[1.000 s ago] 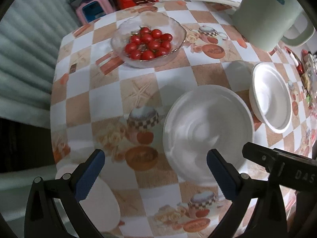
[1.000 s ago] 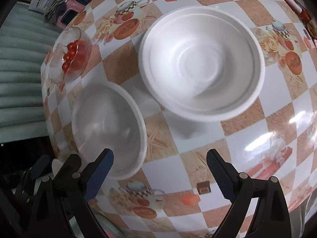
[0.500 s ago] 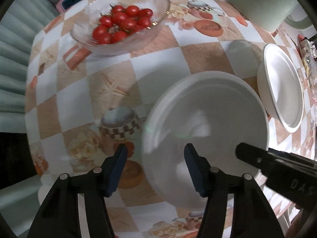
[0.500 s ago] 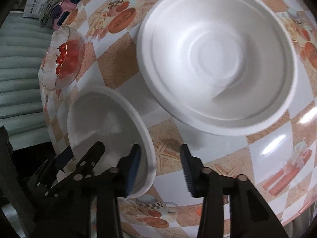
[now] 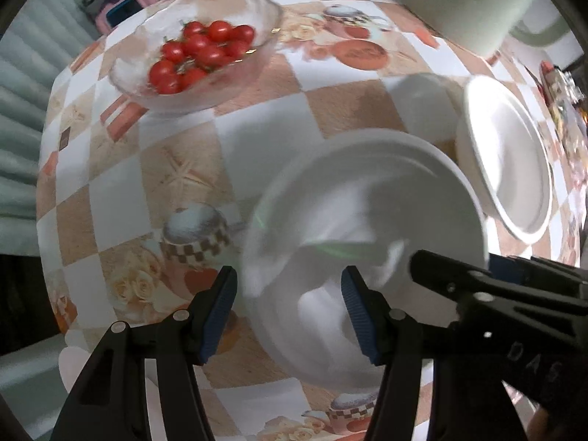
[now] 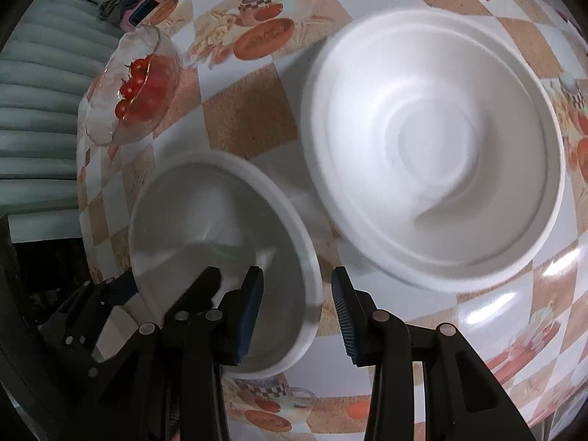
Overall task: Organize plates and bowls
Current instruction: 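Close the right tool on the white plate rim while the left tool grips beside it, then lift the white plate with both tools and carry it over the pink plate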
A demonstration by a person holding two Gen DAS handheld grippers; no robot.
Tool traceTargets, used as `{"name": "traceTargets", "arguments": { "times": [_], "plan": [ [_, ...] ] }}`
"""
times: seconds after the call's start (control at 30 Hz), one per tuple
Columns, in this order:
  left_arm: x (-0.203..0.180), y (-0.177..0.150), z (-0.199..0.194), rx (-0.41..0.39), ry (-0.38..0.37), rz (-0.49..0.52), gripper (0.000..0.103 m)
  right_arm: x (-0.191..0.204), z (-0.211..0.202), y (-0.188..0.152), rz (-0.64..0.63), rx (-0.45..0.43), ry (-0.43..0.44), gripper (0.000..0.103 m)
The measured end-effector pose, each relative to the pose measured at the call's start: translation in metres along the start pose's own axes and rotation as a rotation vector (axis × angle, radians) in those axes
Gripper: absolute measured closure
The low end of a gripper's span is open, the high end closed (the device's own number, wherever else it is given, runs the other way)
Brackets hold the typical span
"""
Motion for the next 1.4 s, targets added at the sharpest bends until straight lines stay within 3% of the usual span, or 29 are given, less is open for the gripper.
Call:
{"name": "traceTargets", "arguments": {
  "times": [0.1, 0.2, 0.37, 0.67, 1.4],
  "plan": [
    [0.007, 0.002, 0.007, 0.01, -0.026, -0.017, 0.052, -0.002, 0.001, 0.001, -0.006, -0.002, 0.002, 0.063],
    [0.007, 0.002, 0.006, -0.008, -0.02, -0.014, 0.066, -0.003, 0.004, 0.001, -0.015, 0.009, 0.007, 0.085],
    [0.015, 0.012, 0.002, -0.023, -0.045, -0.091, 0.07, -0.002, 0.002, -0.001, -0.072, -0.004, -0.006, 0.085],
    [0.011, -0.019, -0.001, -0.007, -0.067, -0.103, 0.074, -0.011, 0.001, -0.011, -0.084, 0.009, -0.016, 0.085],
    [-0.03, -0.164, -0.001, 0.052, -0.07, -0.186, 0.074, -0.028, 0.008, -0.122, -0.259, 0.086, -0.104, 0.085]
  ]
}}
Point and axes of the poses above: each gripper's, at about its wrist camera, not at the fingertips, and z roughly the way its jaws point, x to its left, y to its top, the point moved 3 cm from there along z, roughly the way its jaws point, and after that the axes turned 4 degrees about -y, right-handed, at the moved point
